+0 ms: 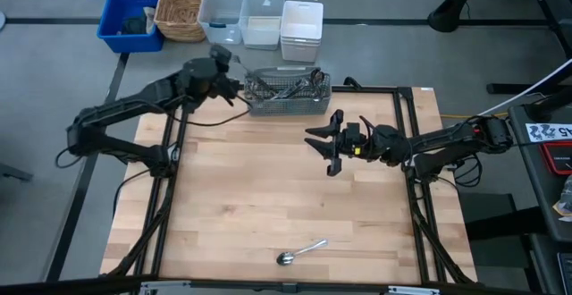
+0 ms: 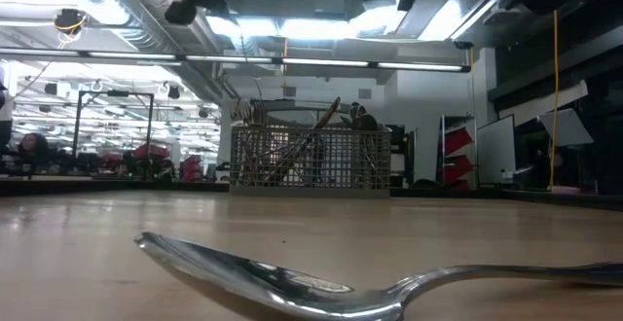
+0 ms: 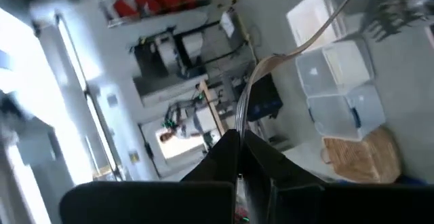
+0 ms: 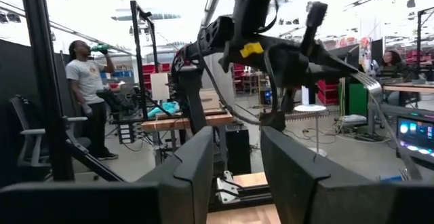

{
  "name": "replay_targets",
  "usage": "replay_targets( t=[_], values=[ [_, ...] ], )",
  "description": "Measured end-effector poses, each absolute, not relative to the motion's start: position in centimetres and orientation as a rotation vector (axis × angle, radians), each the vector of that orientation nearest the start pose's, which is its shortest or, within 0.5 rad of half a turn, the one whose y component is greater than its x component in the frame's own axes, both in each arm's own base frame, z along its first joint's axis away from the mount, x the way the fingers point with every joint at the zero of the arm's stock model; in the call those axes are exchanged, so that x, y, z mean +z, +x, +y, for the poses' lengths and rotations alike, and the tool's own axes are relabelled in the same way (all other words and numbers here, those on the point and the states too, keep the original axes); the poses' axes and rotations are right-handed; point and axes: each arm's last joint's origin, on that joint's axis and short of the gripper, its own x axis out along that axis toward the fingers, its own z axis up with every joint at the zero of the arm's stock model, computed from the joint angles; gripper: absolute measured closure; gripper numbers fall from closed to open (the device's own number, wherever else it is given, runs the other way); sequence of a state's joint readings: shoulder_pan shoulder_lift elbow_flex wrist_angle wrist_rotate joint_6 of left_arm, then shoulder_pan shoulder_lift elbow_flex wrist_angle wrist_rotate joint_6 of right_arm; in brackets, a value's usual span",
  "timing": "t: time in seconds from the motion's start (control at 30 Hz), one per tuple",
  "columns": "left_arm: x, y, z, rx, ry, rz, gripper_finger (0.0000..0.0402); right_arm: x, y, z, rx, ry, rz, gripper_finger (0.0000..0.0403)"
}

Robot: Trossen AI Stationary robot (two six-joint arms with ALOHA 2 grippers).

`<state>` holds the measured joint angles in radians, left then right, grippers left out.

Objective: Sort silverware
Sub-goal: Put the silver fork into the dishwasher utensil holder

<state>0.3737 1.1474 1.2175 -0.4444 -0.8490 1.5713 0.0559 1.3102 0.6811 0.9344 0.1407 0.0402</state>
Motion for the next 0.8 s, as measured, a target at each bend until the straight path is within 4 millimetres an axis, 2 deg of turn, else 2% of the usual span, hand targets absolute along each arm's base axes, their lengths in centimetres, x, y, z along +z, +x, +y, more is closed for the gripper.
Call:
replay_targets(
  t=[0.17, 0.47, 0.8],
  values=[
    [37.2, 22.3, 11.8, 0.461, 1.516, 1.326, 0.0401, 29.0, 27.8, 1.1, -0.086, 0.069, -0.290, 0.0276],
    [33.4, 24.2, 13.5, 0.191, 1.524, 1.466, 0.0401, 28.9, 27.8, 1.1, -0.087, 0.067, -0.278, 0.0276],
    [30.2, 26.4, 14.6, 0.148, 1.391, 1.488, 0.0400, 28.6, 27.9, 1.1, -0.088, 0.062, -0.239, 0.0276]
  ],
)
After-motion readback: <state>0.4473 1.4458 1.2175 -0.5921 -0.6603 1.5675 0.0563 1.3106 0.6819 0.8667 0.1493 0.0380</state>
